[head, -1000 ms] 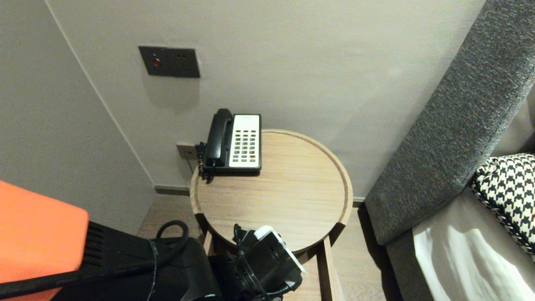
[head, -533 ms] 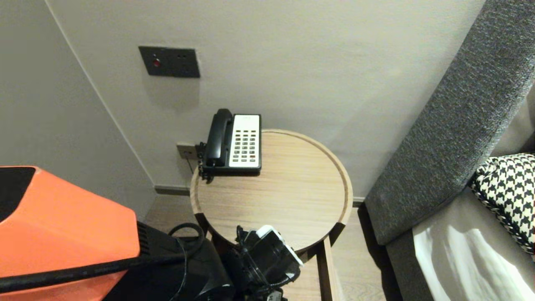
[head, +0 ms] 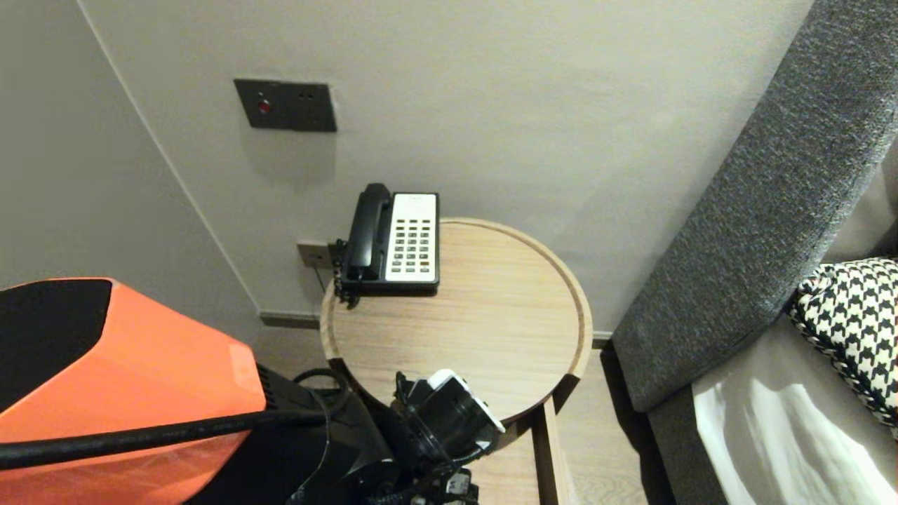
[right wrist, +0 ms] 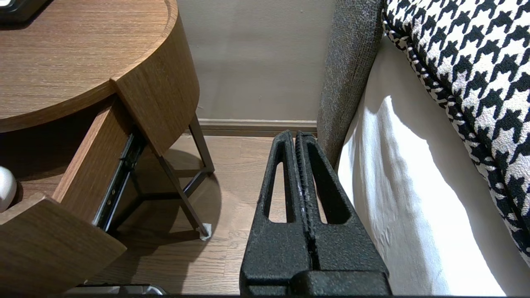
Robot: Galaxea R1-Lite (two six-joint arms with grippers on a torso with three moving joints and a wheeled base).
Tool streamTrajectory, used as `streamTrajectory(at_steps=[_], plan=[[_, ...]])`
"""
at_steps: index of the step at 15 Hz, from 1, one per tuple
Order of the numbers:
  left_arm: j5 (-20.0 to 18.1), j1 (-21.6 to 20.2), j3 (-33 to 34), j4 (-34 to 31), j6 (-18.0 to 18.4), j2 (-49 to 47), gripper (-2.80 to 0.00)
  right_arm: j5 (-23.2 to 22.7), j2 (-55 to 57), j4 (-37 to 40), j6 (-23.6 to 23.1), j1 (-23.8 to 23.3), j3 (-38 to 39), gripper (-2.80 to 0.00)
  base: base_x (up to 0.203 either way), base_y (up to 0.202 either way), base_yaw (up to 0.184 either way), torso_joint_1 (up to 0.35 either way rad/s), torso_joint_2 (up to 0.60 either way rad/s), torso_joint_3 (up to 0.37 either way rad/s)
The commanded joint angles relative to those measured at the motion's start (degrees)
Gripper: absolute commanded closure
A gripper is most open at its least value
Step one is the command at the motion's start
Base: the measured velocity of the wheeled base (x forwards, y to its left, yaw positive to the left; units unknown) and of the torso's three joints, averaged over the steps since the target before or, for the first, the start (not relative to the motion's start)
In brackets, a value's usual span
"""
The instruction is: Put the remote controls on the table in the drawer one by one
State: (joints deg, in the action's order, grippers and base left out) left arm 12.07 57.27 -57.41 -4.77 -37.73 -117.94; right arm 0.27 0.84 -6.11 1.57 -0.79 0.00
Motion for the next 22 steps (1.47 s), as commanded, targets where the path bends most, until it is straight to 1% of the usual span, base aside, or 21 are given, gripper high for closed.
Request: streamTrajectory(at_steps=[1, 5, 6, 13, 15, 20, 22], plan=[[0.0, -0.1, -0.3, -0.1, -0.2, -1.1, 0.0, 0.0, 0.0, 0.0, 0.0, 0.0, 2.3, 0.0, 0.0, 0.0, 0.0, 0.0, 0.0, 0.0], [0.1, -0.1, -0.2, -0.5, -0.1, 0.6, 0.0, 0.0, 0.0, 0.0, 0.0, 0.0, 2.3, 0.0, 0.0, 0.0, 0.0, 0.0, 0.0, 0.0], [0.1, -0.1, 0.0, -0.5, 0.0, 0.8, -2.8, 0.0, 0.0, 0.0, 0.0, 0.0, 2.3, 0.0, 0.0, 0.0, 0.0, 0.0, 0.0, 0.0], [0.1, 0.4, 0.4, -0.9, -0.2, 5.0, -2.8, 0.0, 0.0, 0.0, 0.0, 0.0, 2.3, 0.0, 0.0, 0.0, 0.0, 0.0, 0.0, 0.0], [0.1, 1.5, 0.3, -1.3, -0.4, 7.0, -2.8, 0.0, 0.0, 0.0, 0.0, 0.0, 2.3, 0.0, 0.0, 0.0, 0.0, 0.0, 0.0, 0.0], [0.1, 2.1, 0.6, -1.3, -0.9, 6.9, -2.8, 0.0, 0.0, 0.0, 0.0, 0.0, 2.3, 0.0, 0.0, 0.0, 0.0, 0.0, 0.0, 0.0], [0.1, 2.1, 0.5, -1.6, -0.5, 8.7, -2.8, 0.0, 0.0, 0.0, 0.0, 0.0, 2.3, 0.0, 0.0, 0.0, 0.0, 0.0, 0.0, 0.0]])
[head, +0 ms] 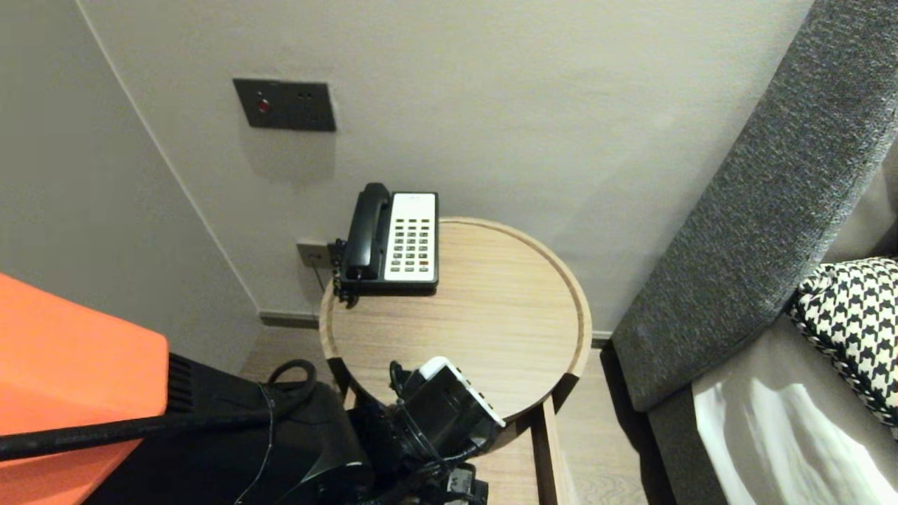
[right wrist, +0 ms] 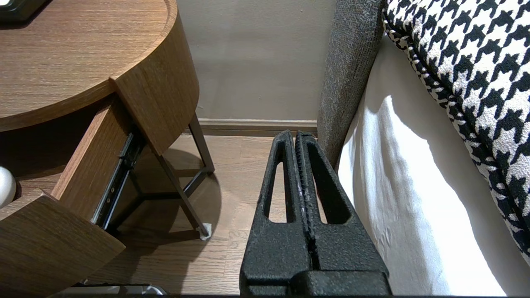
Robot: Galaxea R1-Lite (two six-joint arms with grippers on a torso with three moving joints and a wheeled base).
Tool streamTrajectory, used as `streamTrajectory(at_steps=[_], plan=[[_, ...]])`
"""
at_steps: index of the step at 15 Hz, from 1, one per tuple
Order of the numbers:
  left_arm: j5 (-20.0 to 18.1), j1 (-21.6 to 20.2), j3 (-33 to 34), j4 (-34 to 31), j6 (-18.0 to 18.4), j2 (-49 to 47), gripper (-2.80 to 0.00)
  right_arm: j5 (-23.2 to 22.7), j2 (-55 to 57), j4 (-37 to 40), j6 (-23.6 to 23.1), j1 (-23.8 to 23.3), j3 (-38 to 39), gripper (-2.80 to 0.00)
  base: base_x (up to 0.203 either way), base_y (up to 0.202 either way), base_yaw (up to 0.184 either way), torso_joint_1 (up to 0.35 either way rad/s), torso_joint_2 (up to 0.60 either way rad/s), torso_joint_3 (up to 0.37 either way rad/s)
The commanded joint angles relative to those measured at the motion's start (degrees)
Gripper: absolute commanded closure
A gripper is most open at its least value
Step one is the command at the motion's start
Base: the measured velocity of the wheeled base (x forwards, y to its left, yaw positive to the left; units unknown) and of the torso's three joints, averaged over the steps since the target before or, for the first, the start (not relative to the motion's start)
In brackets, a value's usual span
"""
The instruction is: Put the remote controls on the table in the drawer one by one, then close the nightstand drawer
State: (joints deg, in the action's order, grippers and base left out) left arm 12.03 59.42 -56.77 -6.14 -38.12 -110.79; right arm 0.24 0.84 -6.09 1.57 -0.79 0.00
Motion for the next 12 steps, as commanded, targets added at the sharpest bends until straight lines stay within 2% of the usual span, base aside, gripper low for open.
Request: streamTrajectory(at_steps=[1, 7, 8, 12], plan=[[0.1, 0.0, -0.2, -0.9, 0.1, 2.8, -2.8, 0.0, 0.0, -0.1, 0.0, 0.0, 2.3, 0.0, 0.0, 0.0, 0.0, 0.0, 0.0, 0.0], [0.0, 0.0, -1.1, -8.0, 0.5, 12.0, -2.8, 0.0, 0.0, -0.1, 0.0, 0.0, 2.3, 0.0, 0.0, 0.0, 0.0, 0.0, 0.0, 0.0], [0.0, 0.0, -1.1, -9.2, 0.5, 13.3, 0.0, 0.0, 0.0, -0.1, 0.0, 0.0, 2.3, 0.0, 0.0, 0.0, 0.0, 0.0, 0.0, 0.0], [0.0, 0.3, -1.9, -14.8, 0.5, 18.4, 0.0, 0.0, 0.0, -0.1, 0.0, 0.0, 2.3, 0.0, 0.0, 0.0, 0.0, 0.0, 0.0, 0.0]])
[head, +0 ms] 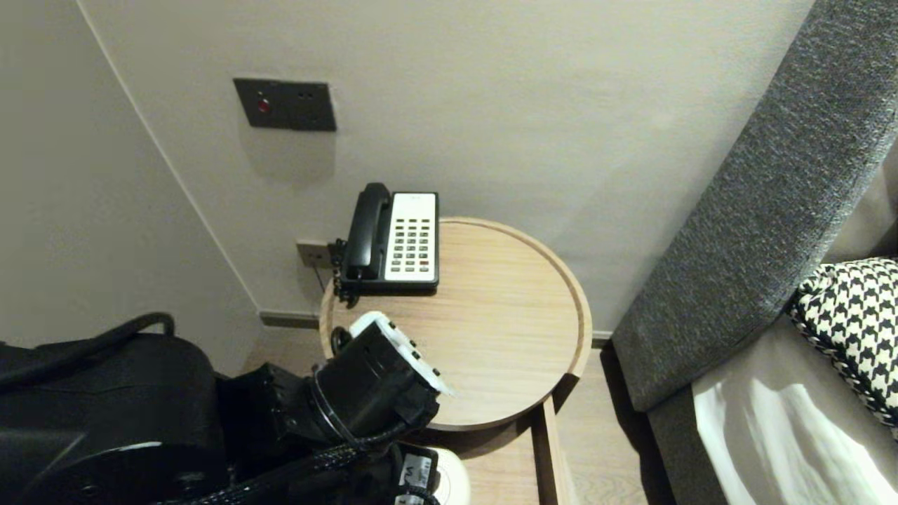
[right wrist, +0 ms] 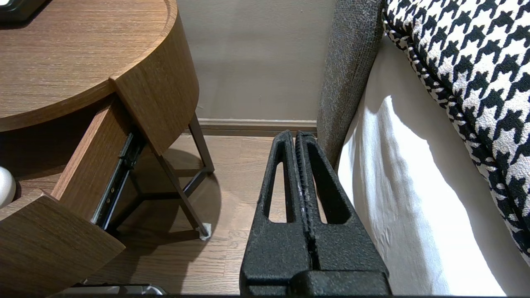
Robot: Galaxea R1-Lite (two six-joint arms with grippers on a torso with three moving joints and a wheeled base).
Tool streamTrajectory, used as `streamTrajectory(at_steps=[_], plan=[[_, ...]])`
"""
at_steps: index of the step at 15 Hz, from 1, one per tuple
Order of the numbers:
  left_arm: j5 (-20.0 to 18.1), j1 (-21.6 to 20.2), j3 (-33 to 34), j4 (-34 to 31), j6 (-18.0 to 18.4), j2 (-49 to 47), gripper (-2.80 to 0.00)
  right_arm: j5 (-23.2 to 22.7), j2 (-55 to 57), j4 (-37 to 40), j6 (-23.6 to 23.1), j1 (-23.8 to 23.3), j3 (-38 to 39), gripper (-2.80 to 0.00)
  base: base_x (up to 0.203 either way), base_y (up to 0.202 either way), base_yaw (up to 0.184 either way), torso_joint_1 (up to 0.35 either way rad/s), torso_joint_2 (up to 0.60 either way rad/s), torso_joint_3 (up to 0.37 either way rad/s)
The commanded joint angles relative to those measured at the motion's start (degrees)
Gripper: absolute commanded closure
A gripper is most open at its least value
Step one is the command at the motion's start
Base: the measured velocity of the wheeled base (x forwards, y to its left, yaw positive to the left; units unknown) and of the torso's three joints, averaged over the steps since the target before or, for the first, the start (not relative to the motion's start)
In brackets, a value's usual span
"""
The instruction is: Close the nightstand drawer
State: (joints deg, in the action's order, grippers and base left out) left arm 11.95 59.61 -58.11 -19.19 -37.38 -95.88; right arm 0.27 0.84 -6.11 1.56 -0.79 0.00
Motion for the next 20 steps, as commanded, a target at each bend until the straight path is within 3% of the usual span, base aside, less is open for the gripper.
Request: streamTrajectory(at_steps=[1, 6, 11, 16, 20], plan=[[0.1, 0.1, -1.7, -4.5, -0.2, 5.0, 0.0, 0.0, 0.0, 0.0, 0.0, 0.0, 2.3, 0.0, 0.0, 0.0, 0.0, 0.0, 0.0, 0.0], [-1.5, 4.4, -2.1, -17.9, -0.7, 11.8, 0.0, 0.0, 0.0, 0.0, 0.0, 0.0, 2.3, 0.0, 0.0, 0.0, 0.0, 0.0, 0.0, 0.0], [-12.8, 8.3, 1.7, -28.0, 0.1, 19.7, 0.0, 0.0, 0.0, 0.0, 0.0, 0.0, 2.3, 0.0, 0.0, 0.0, 0.0, 0.0, 0.0, 0.0], [-13.1, 10.3, 9.0, -24.5, 3.1, 18.2, 0.0, 0.0, 0.0, 0.0, 0.0, 0.0, 2.3, 0.0, 0.0, 0.0, 0.0, 0.0, 0.0, 0.0], [-7.8, 10.3, 15.8, -15.0, 3.2, 14.5, 0.0, 0.0, 0.0, 0.0, 0.0, 0.0, 2.3, 0.0, 0.0, 0.0, 0.0, 0.0, 0.0, 0.0]])
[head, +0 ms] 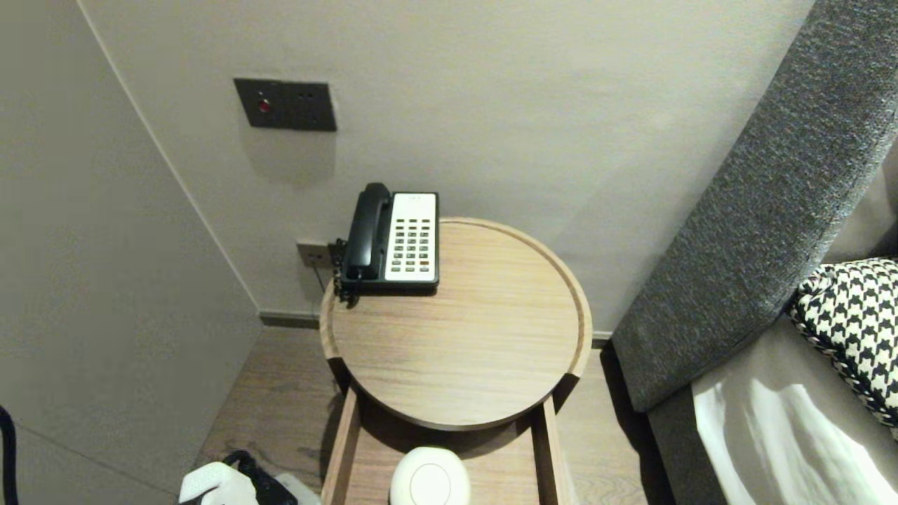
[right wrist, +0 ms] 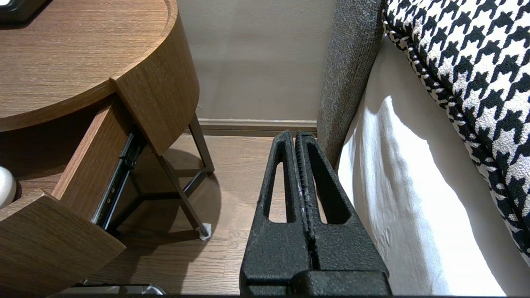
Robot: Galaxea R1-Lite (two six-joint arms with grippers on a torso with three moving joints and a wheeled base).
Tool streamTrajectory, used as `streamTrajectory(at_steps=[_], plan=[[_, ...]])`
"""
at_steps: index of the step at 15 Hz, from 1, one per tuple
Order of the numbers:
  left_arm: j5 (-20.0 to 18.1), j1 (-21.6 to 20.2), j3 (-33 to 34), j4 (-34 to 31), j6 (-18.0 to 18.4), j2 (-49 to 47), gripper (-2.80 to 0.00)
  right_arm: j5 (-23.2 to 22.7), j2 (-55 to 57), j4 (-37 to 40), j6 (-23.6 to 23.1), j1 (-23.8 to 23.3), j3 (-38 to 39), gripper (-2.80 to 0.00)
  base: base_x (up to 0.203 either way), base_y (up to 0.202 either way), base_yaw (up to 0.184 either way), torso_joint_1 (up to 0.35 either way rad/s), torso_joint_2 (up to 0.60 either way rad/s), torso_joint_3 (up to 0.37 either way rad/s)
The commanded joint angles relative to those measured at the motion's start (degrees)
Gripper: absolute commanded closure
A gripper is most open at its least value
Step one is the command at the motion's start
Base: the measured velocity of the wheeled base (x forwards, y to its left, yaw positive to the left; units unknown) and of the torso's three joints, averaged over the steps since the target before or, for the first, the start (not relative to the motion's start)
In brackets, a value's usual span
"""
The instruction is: Close the nightstand drawer
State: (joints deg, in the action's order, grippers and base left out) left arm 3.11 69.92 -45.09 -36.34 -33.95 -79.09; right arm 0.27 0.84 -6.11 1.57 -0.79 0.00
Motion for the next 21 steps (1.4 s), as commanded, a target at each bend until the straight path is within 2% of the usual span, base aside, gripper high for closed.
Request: streamTrajectory(at_steps=[1, 3, 8, 13, 15, 21], plan=[[2.0, 0.0, 4.7, 4.9, -0.2, -2.8, 0.0, 0.0, 0.0, 0.0, 0.0, 0.0, 2.3, 0.0, 0.0, 0.0, 0.0, 0.0, 0.0, 0.0], [2.4, 0.0, 6.9, 8.1, -0.2, -3.0, 0.0, 0.0, 0.0, 0.0, 0.0, 0.0, 2.3, 0.0, 0.0, 0.0, 0.0, 0.0, 0.0, 0.0], [2.6, 0.0, 7.3, 11.0, -1.1, -4.9, 0.0, 0.0, 0.0, 0.0, 0.0, 0.0, 2.3, 0.0, 0.0, 0.0, 0.0, 0.0, 0.0, 0.0], [5.4, -0.1, 10.3, 19.7, -3.6, -7.8, 0.0, 0.0, 0.0, 0.0, 0.0, 0.0, 2.3, 0.0, 0.0, 0.0, 0.0, 0.0, 0.0, 0.0], [5.7, -0.6, 10.5, 20.2, -4.3, -8.0, 0.0, 0.0, 0.0, 0.0, 0.0, 0.0, 2.3, 0.0, 0.0, 0.0, 0.0, 0.0, 0.0, 0.0], [5.6, -7.1, 10.2, 21.6, -2.4, -9.9, 0.0, 0.0, 0.0, 0.0, 0.0, 0.0, 2.3, 0.0, 0.0, 0.0, 0.0, 0.0, 0.0, 0.0]])
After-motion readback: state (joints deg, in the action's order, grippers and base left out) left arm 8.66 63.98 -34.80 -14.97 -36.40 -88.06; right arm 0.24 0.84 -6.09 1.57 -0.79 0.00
